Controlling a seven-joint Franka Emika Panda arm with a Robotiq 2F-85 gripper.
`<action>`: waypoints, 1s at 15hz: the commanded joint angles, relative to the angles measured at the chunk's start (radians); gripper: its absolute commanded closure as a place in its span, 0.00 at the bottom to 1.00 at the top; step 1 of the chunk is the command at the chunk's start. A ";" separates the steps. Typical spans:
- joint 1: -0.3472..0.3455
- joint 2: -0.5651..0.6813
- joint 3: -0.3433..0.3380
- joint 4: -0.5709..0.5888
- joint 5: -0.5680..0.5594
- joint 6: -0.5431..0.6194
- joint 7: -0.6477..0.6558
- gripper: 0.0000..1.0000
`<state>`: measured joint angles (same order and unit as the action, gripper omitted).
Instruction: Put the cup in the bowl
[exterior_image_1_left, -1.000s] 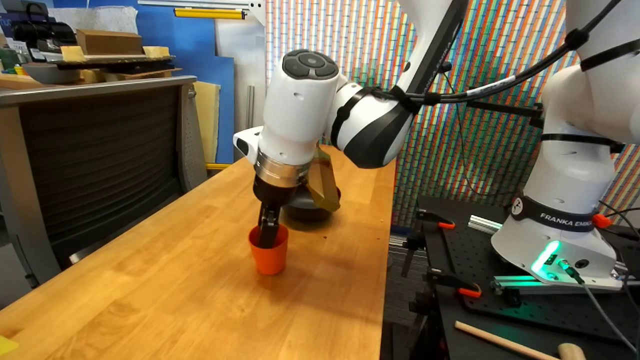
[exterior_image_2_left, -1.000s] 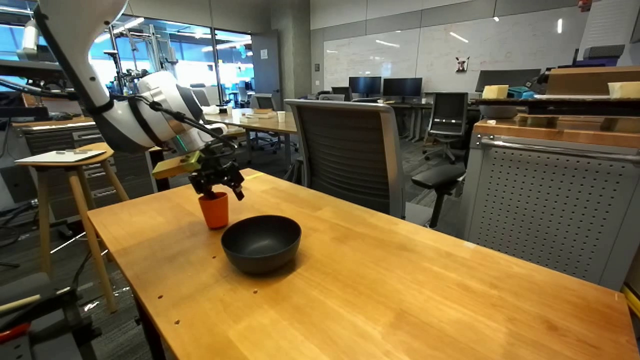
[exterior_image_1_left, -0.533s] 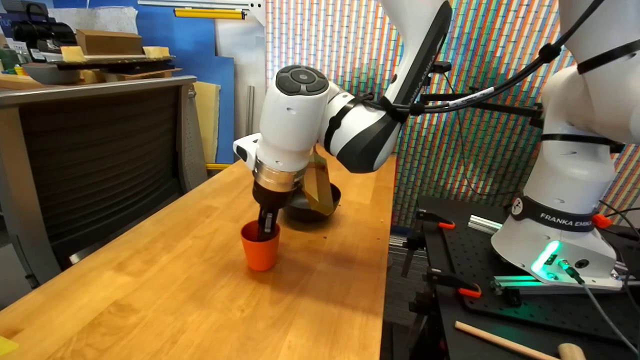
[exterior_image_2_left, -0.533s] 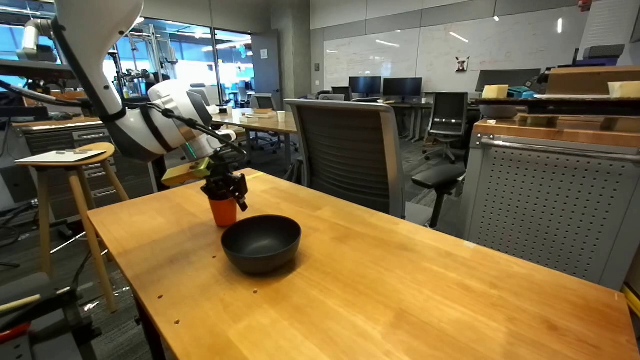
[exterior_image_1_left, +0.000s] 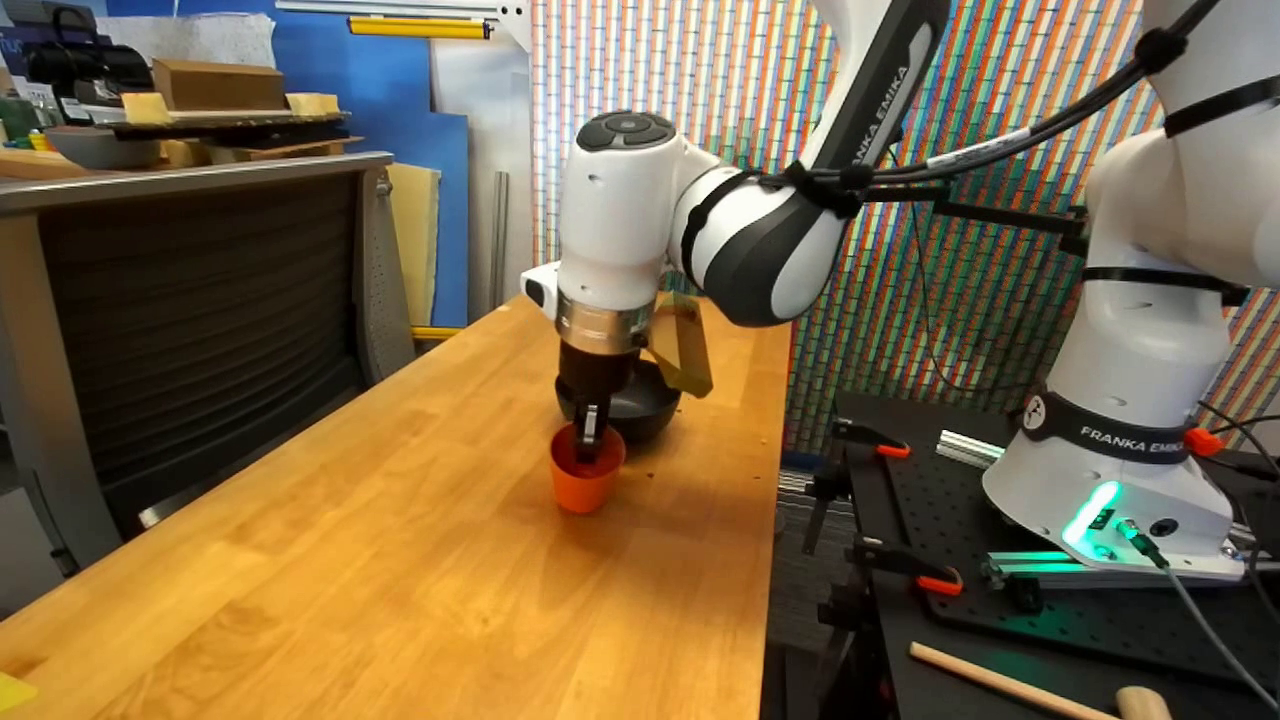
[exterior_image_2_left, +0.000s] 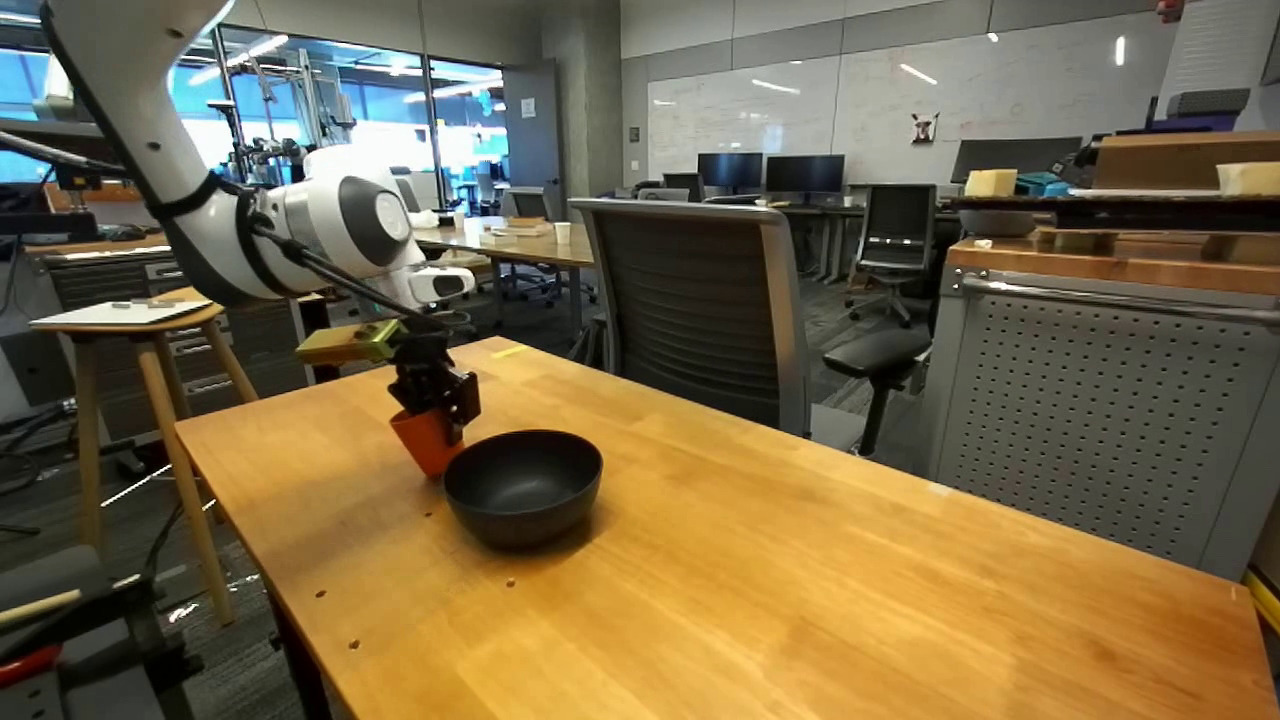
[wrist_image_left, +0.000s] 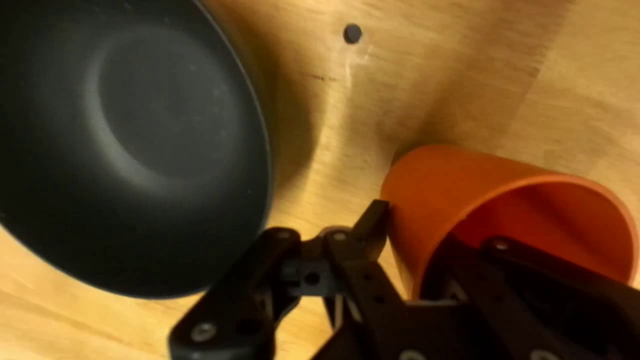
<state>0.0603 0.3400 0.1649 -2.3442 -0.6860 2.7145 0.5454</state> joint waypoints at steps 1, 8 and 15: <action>0.008 -0.231 -0.068 -0.151 0.170 0.008 -0.113 0.98; -0.104 -0.521 -0.185 -0.281 0.155 0.005 -0.027 0.98; -0.230 -0.379 -0.187 -0.284 0.150 0.084 0.006 0.98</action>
<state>-0.1616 -0.1093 -0.0281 -2.6393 -0.5356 2.7385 0.5145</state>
